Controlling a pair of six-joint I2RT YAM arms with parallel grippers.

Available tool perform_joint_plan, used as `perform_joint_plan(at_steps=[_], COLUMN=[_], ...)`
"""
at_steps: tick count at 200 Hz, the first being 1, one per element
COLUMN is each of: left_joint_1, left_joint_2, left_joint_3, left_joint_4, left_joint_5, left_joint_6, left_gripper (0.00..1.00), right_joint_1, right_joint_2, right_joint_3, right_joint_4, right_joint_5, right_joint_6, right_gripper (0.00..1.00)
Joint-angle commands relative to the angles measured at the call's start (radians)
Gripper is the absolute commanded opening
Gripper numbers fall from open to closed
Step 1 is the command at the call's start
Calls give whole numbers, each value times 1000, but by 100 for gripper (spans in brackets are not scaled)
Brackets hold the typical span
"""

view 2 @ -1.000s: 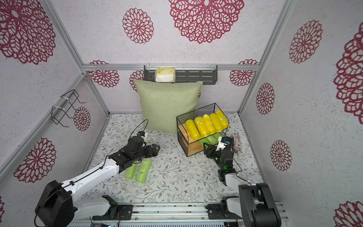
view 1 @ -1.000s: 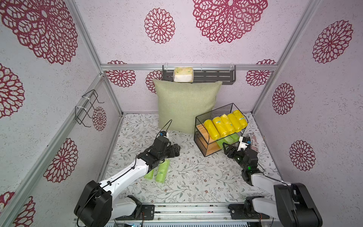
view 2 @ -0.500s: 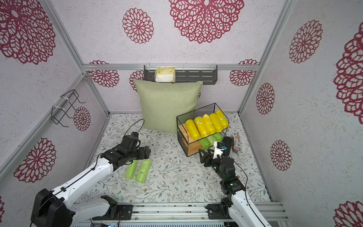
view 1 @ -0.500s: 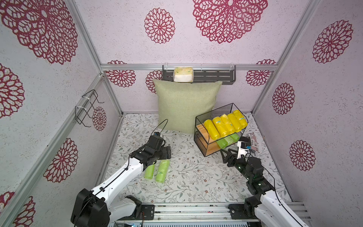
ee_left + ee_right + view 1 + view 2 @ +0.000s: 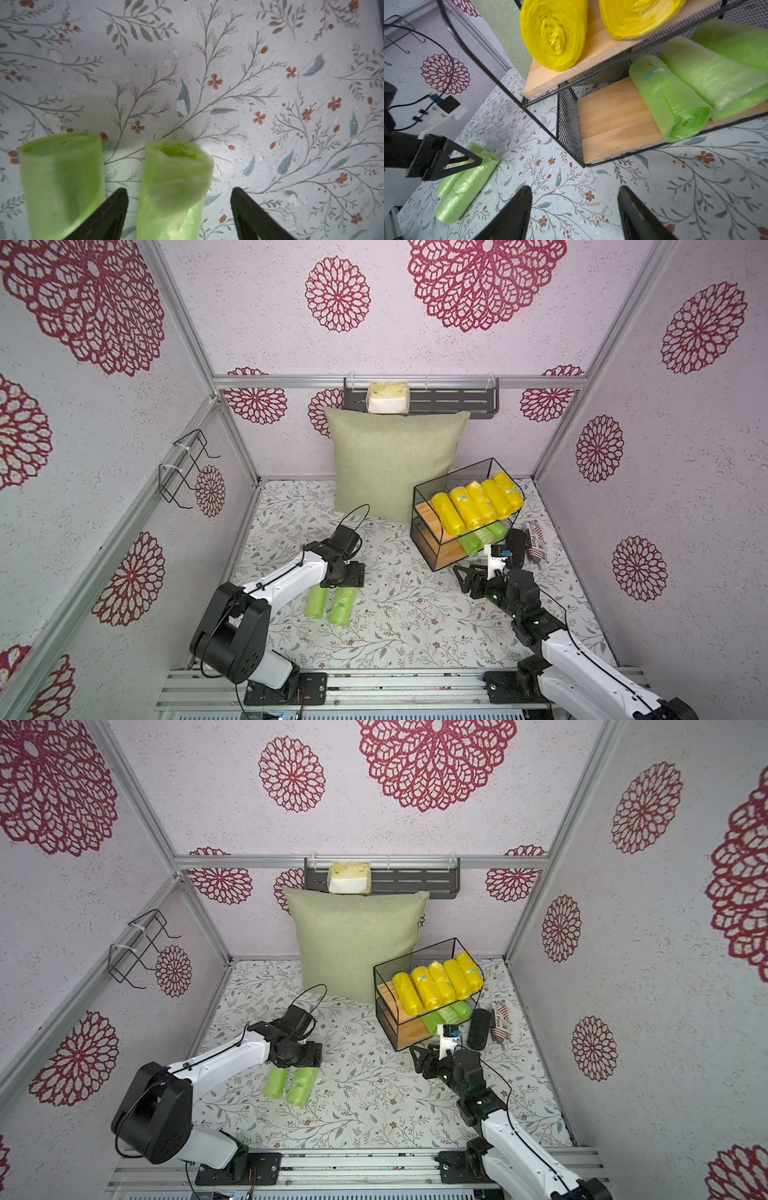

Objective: Sort the rolls of trash bags by color and place them on the shelf
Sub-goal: Pick up the roll of trash bags from the center of the board.

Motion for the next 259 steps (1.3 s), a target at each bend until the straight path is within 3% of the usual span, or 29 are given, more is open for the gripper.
perform_joint_plan(at_steps=[1,32,84,108,134,171,194,220,259], left_joint_1=[-15,-37,-59,-59,-59,-78,-107,-127,-156], left_joint_2=[54,109,23,-69,-189,-267,-294,-304,-333], left_joint_3=[20,11,-18,-47,-107,-108,-133,-183,-221], left_joint_4=[-13,8,159,282,523,708,802,929,1020], left_joint_5=[-8,-52,-38,19,110,137,120,131,106], left_joint_6=[15,15,-57,-148,-327,-511,-585,-694,-772], left_gripper=[81,79,48,36,28,28,28,28,28], right_joint_1=[7,9,30,75,181,389,478,518,536], right_joint_2=[-50,-146,-154,-169,-124,4,123,254,395], right_joint_3=[8,-27,-15,-8,2,52,76,86,103], right_joint_4=[17,-20,-55,-19,95,271,415,596,772], right_joint_5=[-15,9,-8,-3,12,111,125,124,204], right_joint_6=[8,15,25,38,66,83,82,136,179], right_gripper=[70,70,69,69,69,74,83,94,98])
